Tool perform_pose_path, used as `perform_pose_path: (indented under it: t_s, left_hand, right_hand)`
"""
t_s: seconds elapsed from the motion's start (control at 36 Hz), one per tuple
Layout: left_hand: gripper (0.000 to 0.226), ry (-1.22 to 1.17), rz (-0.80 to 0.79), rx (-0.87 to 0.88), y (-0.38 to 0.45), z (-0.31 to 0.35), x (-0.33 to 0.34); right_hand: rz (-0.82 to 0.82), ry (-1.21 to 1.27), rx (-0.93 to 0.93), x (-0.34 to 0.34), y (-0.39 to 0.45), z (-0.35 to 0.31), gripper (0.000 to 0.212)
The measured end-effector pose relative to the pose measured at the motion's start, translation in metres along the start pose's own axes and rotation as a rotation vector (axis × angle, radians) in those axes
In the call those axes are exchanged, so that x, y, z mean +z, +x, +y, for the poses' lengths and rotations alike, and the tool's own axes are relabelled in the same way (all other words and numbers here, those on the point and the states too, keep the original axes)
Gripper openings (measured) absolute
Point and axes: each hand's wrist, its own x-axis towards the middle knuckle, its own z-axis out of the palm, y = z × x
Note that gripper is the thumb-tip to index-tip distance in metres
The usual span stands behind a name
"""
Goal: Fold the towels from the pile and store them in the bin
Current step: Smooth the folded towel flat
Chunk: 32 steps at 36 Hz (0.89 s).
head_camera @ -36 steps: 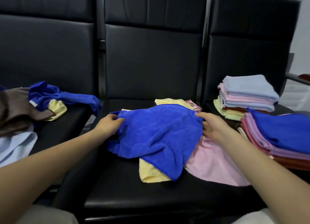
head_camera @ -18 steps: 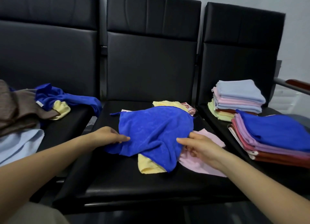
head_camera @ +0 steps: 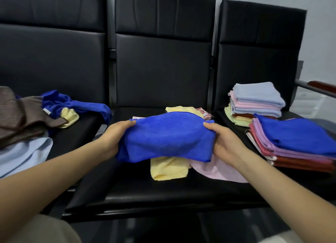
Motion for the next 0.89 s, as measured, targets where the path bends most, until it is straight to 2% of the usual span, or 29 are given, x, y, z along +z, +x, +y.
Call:
perform_pose_path:
  t_s: [0.08, 0.17, 0.19, 0.33, 0.47, 0.53, 0.58, 0.64, 0.67, 0.72, 0.75, 0.81, 0.89]
  left_hand:
    - [0.03, 0.071, -0.05, -0.002, -0.007, 0.0, -0.002]
    - [0.03, 0.135, -0.088, -0.057, -0.013, -0.004, -0.006]
    - [0.028, 0.149, -0.093, -0.064, -0.015, -0.007, -0.007]
    - [0.03, 0.333, 0.003, -0.065, -0.019, -0.037, -0.015]
    - [0.055, 0.674, 0.098, 0.096, -0.029, -0.053, -0.022]
    - [0.066, 0.764, 0.077, 0.171, -0.033, -0.051, -0.024]
    - [0.073, 0.992, 0.072, 0.243, -0.039, -0.05, -0.027]
    - [0.072, 1.217, 0.101, 0.371, -0.044, -0.052, -0.029]
    - [0.069, 1.272, 0.109, 0.458, -0.046, -0.053, -0.028]
    - [0.053, 1.247, 0.064, 0.615, -0.05, -0.055, -0.024]
    - [0.043, 1.212, 0.008, 0.672, -0.054, -0.054, -0.021]
    - [0.036, 1.149, -0.143, 0.723, -0.062, -0.054, -0.013]
    - [0.039, 1.151, -0.358, 0.752, -0.072, -0.06, -0.001]
  right_hand:
    - [-0.039, -0.095, 0.016, -0.006, -0.008, -0.008, 0.022]
    - [-0.009, -0.143, -0.017, -0.018, -0.012, -0.014, 0.045]
    - [0.014, -0.175, -0.034, -0.022, -0.013, -0.015, 0.047]
    - [0.165, -0.362, -0.032, -0.047, -0.016, -0.011, 0.025]
    - [0.282, -0.465, 0.031, -0.069, -0.016, 0.013, 0.017]
    - [0.345, -0.741, -0.002, -0.075, -0.014, 0.022, 0.02]
    - [0.385, -1.129, -0.078, -0.078, -0.015, 0.027, 0.039]
    - [0.381, -1.484, -0.259, -0.076, -0.019, 0.033, 0.052]
    - [0.37, -1.575, -0.389, -0.071, -0.023, 0.034, 0.052]
    - [0.274, -1.579, -0.656, -0.062, -0.028, 0.037, 0.037]
    - [0.175, -1.534, -0.734, -0.056, -0.031, 0.038, 0.027]
    - [-0.082, -1.426, -0.728, -0.045, -0.037, 0.044, 0.018]
    - [-0.394, -1.449, -0.632, -0.031, -0.045, 0.061, 0.028]
